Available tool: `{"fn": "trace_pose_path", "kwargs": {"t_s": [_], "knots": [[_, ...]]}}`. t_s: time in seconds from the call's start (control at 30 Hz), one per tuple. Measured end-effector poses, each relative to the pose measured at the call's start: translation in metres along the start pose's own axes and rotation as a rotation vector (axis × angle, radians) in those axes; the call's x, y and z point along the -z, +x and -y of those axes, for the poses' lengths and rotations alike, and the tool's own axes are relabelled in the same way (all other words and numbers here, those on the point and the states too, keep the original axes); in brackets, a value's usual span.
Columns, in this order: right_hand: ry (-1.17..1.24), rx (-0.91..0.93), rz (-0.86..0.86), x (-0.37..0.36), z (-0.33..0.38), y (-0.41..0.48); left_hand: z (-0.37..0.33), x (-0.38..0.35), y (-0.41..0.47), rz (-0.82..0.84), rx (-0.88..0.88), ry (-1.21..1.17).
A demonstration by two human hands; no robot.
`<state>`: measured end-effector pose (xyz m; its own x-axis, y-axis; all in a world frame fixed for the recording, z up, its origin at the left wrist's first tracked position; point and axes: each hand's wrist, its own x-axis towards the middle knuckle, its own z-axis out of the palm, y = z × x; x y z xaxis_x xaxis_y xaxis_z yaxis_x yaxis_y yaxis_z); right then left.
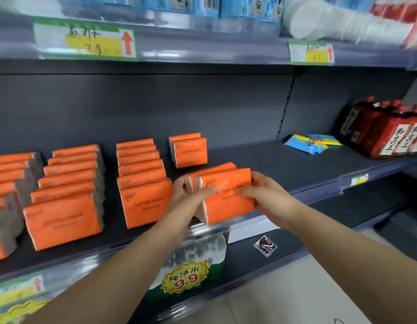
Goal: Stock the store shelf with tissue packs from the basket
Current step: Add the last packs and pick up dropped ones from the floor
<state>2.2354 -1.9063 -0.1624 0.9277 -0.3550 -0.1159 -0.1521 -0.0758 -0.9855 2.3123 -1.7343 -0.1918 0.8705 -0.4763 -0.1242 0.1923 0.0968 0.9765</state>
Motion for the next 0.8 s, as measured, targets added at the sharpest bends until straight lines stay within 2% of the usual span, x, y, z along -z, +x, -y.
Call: {"fn": "trace_pose_path", "kwargs": {"t_s": [0.33, 0.57, 0.8], "knots": [[0.077, 0.04, 0.04, -0.001, -0.017, 0.073, -0.009, -0.014, 0.051, -0.157, -0.134, 0.102], [0.04, 0.084, 0.035, -0.019, -0.021, 0.11, -0.011, -0.009, 0.088, -0.256, -0.132, 0.121], [0.019, 0.094, 0.013, -0.031, -0.028, 0.142, -0.009, -0.006, 0.125, -0.304, -0.031, 0.066]]}}
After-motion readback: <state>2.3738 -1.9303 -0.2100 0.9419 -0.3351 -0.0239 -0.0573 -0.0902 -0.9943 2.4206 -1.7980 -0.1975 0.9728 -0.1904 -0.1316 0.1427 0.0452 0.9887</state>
